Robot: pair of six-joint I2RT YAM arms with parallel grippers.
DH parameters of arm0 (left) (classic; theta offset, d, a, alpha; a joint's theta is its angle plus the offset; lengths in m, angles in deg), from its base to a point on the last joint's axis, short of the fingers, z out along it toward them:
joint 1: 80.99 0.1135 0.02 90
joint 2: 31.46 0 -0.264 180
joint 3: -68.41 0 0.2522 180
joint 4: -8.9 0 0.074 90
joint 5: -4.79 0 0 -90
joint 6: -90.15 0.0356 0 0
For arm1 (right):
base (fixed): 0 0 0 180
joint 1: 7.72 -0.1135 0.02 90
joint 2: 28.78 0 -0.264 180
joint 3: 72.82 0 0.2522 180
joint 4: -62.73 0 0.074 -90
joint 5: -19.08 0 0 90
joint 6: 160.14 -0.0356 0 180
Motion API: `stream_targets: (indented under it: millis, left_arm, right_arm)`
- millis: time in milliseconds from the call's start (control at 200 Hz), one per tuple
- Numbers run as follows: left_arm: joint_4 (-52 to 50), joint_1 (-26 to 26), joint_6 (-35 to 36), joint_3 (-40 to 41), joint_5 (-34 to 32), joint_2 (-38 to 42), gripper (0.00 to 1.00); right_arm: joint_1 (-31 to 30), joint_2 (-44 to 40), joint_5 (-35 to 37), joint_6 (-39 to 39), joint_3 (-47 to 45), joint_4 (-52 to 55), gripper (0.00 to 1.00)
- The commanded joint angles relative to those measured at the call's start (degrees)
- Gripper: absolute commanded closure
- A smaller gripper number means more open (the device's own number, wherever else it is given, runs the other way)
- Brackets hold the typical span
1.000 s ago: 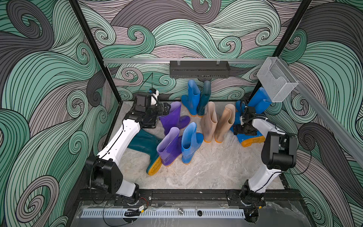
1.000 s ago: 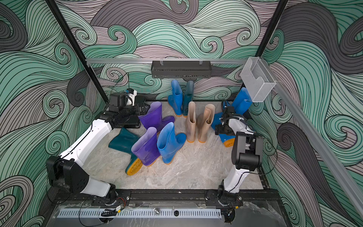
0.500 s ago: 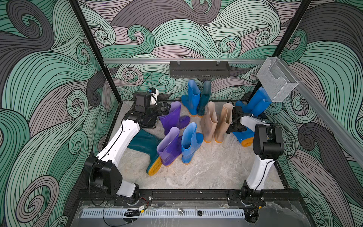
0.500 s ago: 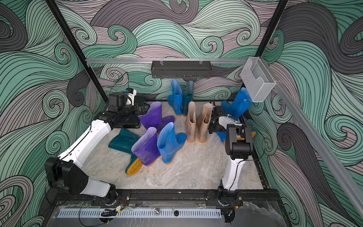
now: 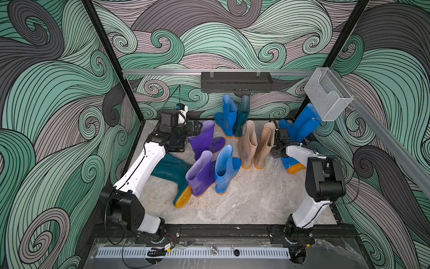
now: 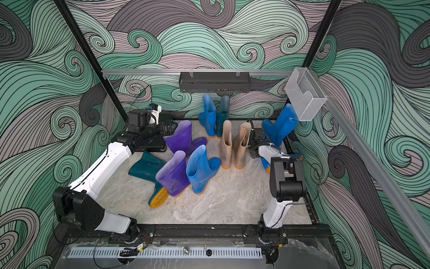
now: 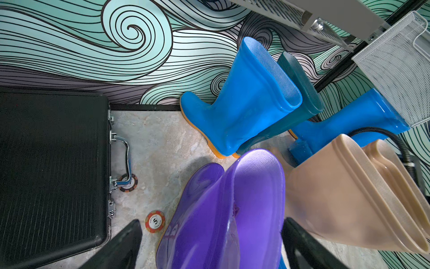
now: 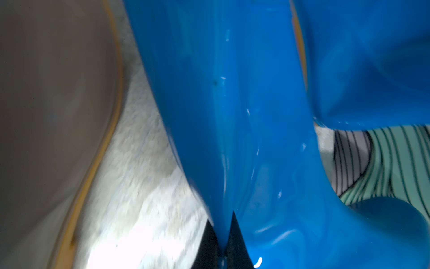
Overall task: Match and arrange rain boots in pairs
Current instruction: Adjust the rain boot at the center of the board.
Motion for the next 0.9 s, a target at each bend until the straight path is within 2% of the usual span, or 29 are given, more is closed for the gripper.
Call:
stream_targets:
  millis: [0,145,235,315,530,715,895]
  left_arm:
    - [1.62,-0.45,-0.53,0.01,0.0,3.31,0.05]
    - [2.76,-0.78,-1.37,0.97,0.52,4.2,0.05]
    - [3.2,-1.17,-1.76,1.33,0.83,4.52,0.05]
    - [3.48,-1.78,-1.78,1.59,0.91,4.59,0.05]
    - [3.93,-2.73,-1.6,2.1,0.92,4.75,0.05]
    - [4.42,-2.9,-1.5,2.47,1.01,4.67,0.05]
    - [4.94,-3.11,-1.81,3.39,1.01,4.91,0.05]
  right_arm:
    - [0.63,-12.3,-5.03,-0.38,-2.32,1.13,1.0]
    - [2.73,-23.82,-16.16,-0.01,-4.24,2.67,1.0]
    - [5.71,-30.53,-24.57,0.21,-6.93,0.59,1.0]
    - [8.37,-34.36,-29.35,-0.56,-8.58,0.08,1.0]
    - [10.67,-42.49,-32.94,0.78,-13.29,-0.15,1.0]
    - [13.21,-45.23,-40.35,-0.68,-16.58,-5.59,1.0]
    - [14.67,-42.78,-46.76,-2.91,-14.04,-12.17,1.0]
